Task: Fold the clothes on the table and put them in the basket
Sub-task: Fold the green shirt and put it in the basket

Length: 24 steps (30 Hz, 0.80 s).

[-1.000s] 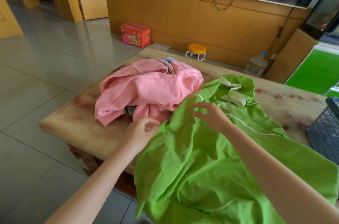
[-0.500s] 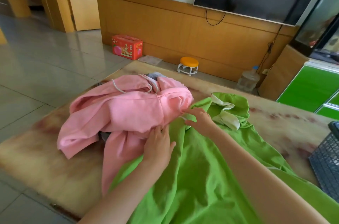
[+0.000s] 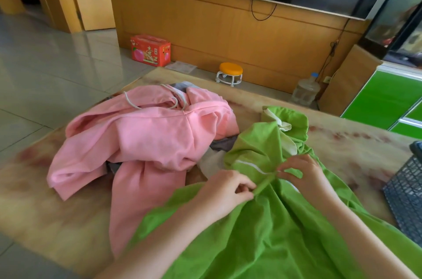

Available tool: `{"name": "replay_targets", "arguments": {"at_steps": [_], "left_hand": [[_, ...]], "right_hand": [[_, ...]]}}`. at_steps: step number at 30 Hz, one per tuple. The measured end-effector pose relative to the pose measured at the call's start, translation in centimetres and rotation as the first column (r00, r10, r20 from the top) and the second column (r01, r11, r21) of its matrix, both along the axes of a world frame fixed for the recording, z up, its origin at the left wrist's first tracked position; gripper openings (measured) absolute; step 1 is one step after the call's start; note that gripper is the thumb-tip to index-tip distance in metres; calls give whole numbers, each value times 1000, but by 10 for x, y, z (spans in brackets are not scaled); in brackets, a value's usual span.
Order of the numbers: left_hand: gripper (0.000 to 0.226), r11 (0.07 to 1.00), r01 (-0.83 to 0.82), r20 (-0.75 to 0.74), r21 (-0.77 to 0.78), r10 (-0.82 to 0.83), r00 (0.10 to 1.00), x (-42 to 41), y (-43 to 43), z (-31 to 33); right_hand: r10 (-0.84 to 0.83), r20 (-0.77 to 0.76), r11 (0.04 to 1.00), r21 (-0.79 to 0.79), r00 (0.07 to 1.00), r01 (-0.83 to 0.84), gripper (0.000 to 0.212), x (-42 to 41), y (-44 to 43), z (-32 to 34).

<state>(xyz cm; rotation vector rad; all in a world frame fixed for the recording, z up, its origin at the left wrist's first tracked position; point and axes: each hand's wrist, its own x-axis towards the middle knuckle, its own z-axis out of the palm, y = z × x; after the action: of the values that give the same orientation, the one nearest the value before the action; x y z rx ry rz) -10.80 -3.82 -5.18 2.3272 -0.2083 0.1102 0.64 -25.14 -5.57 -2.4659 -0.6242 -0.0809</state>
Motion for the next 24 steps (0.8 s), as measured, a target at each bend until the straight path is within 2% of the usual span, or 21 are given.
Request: {"name": "replay_targets", "arguments": {"at_steps": [2,5,6,8,10,11,14,16,18,20,22,23,24], "left_hand": [[24,1000,-16,18,-18,16,1000,4,-6,2],[37,982,-186,-8,-25,186,982,17,-2,0],[41,976,-218,-54,-7,217,975,22,0,-1],[43,977,-196,-184,-89,177,967,27,0,-4],[35,973,-128,-231,-192,82,969,24,-9,-10],[33,976,-103,-230,-193,57,972,21,-13,-14],[34,976,-46,-238,-212,-6,971,14,-25,-25],[28,981,22,-226,-193,-66,972,12,-32,-27],[34,982,70,-216,-174,-107,970,12,-35,-26],[34,974,111,-241,-199,-158,958,14,-32,-26],[32,955,95,-286,-282,-178,941,17,-23,-23],[29,946,49,-277,-321,-144,950,19,-18,-19],[26,938,-21,-233,-347,-65,970,23,-11,-17]], "right_hand": [[1,-44,996,-87,999,-5,27,-9,-18,-10],[12,-31,985,-172,999,-17,21,-15,-29,-18],[-5,-44,982,-187,999,-4,18,-16,-28,-17],[-22,-128,980,-197,992,-4,16,-15,-25,-11],[29,-264,990,-123,964,-63,17,-12,-23,3],[60,-292,995,-58,955,-80,17,-10,-21,12],[36,-131,992,121,991,-20,16,10,-7,35],[42,-50,990,137,998,-35,28,26,16,43],[138,-38,990,38,990,-137,47,39,43,41],[166,-50,960,-220,985,-173,61,52,65,30],[121,-9,883,-455,993,-112,54,60,71,21],[111,42,870,-488,993,-76,44,61,69,21],[105,96,893,-446,990,-52,34,59,64,24]]}}
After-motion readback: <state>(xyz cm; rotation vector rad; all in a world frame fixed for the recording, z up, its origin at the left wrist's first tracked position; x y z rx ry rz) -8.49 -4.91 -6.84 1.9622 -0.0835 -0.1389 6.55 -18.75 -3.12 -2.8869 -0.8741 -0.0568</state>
